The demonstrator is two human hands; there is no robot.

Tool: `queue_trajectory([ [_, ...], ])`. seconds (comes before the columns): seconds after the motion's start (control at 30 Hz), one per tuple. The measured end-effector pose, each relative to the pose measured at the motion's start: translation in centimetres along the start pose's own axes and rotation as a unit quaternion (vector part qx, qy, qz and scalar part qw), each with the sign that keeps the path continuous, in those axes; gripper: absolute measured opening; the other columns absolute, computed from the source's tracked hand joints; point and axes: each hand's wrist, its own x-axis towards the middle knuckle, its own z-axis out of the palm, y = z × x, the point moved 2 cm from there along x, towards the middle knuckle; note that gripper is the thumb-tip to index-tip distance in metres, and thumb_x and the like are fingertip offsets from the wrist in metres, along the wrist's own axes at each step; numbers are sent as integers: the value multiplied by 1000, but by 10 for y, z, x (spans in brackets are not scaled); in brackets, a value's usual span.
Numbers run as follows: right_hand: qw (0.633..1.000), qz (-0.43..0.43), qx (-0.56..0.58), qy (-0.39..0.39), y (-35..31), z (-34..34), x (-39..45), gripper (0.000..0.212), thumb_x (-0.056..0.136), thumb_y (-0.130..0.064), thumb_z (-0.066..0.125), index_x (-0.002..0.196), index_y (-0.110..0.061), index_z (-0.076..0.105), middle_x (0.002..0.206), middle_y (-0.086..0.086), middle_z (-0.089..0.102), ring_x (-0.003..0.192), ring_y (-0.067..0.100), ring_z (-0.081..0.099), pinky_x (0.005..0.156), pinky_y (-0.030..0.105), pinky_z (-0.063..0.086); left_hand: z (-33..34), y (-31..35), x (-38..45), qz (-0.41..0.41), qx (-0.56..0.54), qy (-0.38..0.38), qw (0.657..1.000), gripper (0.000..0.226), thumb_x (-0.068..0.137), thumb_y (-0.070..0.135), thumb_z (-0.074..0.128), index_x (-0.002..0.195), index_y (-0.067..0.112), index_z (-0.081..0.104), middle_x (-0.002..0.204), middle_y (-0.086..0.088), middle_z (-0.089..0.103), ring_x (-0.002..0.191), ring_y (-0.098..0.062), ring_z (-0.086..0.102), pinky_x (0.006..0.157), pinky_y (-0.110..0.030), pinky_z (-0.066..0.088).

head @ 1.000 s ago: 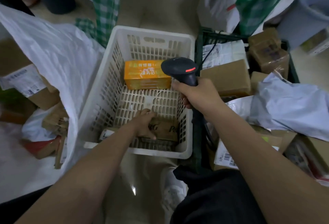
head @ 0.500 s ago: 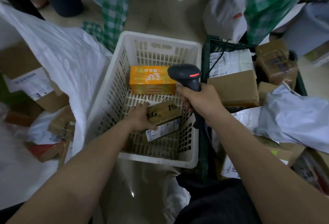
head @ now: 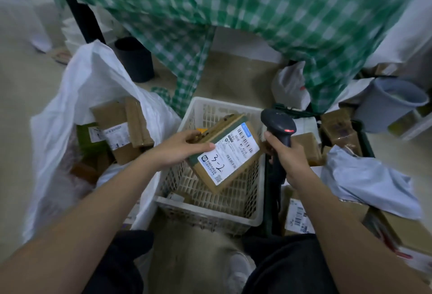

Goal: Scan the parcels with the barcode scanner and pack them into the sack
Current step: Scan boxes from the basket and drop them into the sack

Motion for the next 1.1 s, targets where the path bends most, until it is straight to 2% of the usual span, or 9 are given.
queue_trajectory([
  [0.1,999,-5,27,-21,-5,8,-13,35,83,-31,75,110,-11,65,94,5,72,76,14,69,56,21,51,-3,-2,-20,-25,-96,23,995,65,89,39,63,145,28,33,118,9,56,85,2,60,59,-16,47],
  [0.17,997,-7,68,-31,-6,20,-19,37,82,-29,76,112,-12,64,102,7,73,85,17,71,70,28,57,-1,-6,-28,-29,-137,25,990,70,90,38,61,150,34,23,124,8,53,88,1,60,57,-16,50],
  [0.27,994,-31,101,-39,-10,39,-23,42,77,-28,80,113,-14,64,106,4,74,98,22,70,92,43,54,6,-8,-30,-6,-146,3,989,82,89,43,64,149,49,7,134,11,49,107,-6,57,82,-31,50],
  [0.43,993,-53,103,-30,-15,54,-21,26,76,-16,81,96,-12,65,104,9,73,98,22,69,90,39,55,1,-10,-22,9,-213,23,977,68,83,41,67,139,45,27,116,1,68,105,-20,66,94,-43,50],
  [0.57,994,-69,76,-43,-12,63,-13,41,74,-16,82,109,-4,64,103,8,72,91,16,68,81,31,54,-12,-13,-16,2,-234,82,969,49,87,44,61,126,25,40,108,-6,69,89,-12,70,75,-28,55],
  [0.73,992,-95,47,-62,-14,70,-8,42,76,-14,81,112,-3,62,100,5,72,87,12,67,75,25,51,-29,-19,-18,-17,-166,68,984,86,78,46,71,146,30,20,115,1,60,102,-14,66,80,-28,56],
  [0.87,991,-107,18,-84,-11,74,-13,23,78,-10,78,96,-9,64,90,0,72,75,4,68,60,13,51,-28,-23,-22,-19,-120,40,992,74,86,36,67,147,27,26,106,10,60,101,-11,65,79,-27,57],
  [1.0,990,-113,-6,-82,-11,77,-21,31,79,-16,78,105,-6,64,95,3,72,84,11,67,66,18,51,-29,-29,-22,-37,-165,54,984,67,87,26,68,144,18,33,112,5,60,95,-11,67,71,-24,58],
  [1.1,988,-126,-54,-76,-12,73,-24,23,82,-24,76,101,-14,65,88,0,70,81,14,64,71,28,50,-30,-37,-18,-49,-184,100,977,72,84,27,72,143,15,32,125,-3,56,101,-17,66,79,-29,58],
])
